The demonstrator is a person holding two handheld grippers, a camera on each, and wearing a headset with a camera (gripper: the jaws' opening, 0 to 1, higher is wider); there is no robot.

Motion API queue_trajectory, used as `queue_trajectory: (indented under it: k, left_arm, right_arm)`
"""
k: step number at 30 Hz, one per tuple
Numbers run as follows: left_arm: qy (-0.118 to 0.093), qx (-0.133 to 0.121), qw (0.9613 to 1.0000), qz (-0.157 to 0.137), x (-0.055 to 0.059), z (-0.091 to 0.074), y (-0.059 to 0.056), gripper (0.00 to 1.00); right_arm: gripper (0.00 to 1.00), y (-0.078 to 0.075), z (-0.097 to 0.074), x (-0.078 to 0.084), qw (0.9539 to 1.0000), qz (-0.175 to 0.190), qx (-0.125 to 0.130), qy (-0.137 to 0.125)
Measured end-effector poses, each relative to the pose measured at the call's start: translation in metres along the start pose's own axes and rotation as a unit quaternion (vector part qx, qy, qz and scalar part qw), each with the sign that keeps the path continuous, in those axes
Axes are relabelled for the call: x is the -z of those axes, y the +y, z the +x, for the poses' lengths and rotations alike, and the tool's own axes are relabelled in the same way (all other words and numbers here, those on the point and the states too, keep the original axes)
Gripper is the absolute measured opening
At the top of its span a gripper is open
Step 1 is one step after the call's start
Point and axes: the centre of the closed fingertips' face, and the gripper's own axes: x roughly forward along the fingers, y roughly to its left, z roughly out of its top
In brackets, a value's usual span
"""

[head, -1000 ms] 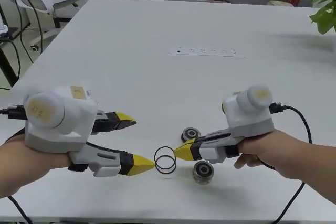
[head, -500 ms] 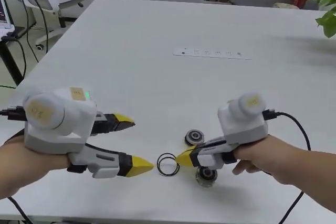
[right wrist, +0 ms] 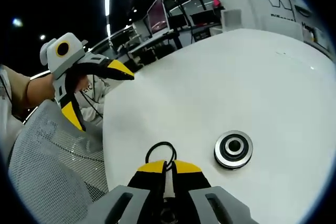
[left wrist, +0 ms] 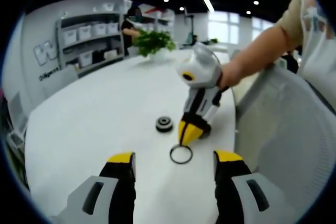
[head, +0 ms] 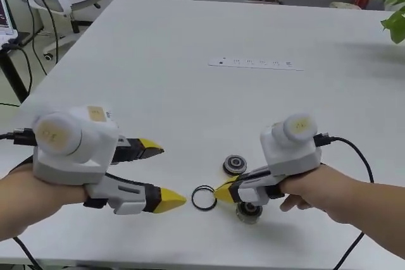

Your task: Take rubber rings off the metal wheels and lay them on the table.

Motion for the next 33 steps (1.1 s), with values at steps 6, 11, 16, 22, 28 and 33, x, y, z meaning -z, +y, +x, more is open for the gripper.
queue_trajectory:
  k: [6,11,16,22,28,33]
  left_arm:
    - [0.003,0.0,1.0,-0.005,0.003,0.0,0.0,0.6]
    - [0.002,0.001,1.0,-0.007,0.001,0.001,0.001,0.6]
    - [0.001,0.001,1.0,-0.005,-0.004,0.003,0.004,0.6]
    - [-0.001,0.0,1.0,-0.002,-0.011,0.007,0.01,0.6]
    - [0.0,0.005,1.0,0.003,-0.02,0.015,0.013,0.59]
    - [-0.005,0.008,0.9999,0.004,-0.03,0.021,0.018,0.59]
  right_arm:
    - [0.06,-0.002,-0.003,0.0,1.0,0.0,0.004,-0.003]
    - [0.08,0.0,-0.01,-0.011,0.9998,0.0,0.003,-0.02]
    - [0.11,0.0,-0.019,-0.023,0.9991,0.004,0.001,-0.043]
    - [0.14,-0.004,-0.034,-0.037,0.9976,0.002,0.009,-0.068]
    - [0.17,-0.015,-0.049,-0.044,0.996,-0.005,0.026,-0.085]
    - [0.18,-0.023,-0.059,-0.047,0.995,-0.01,0.038,-0.092]
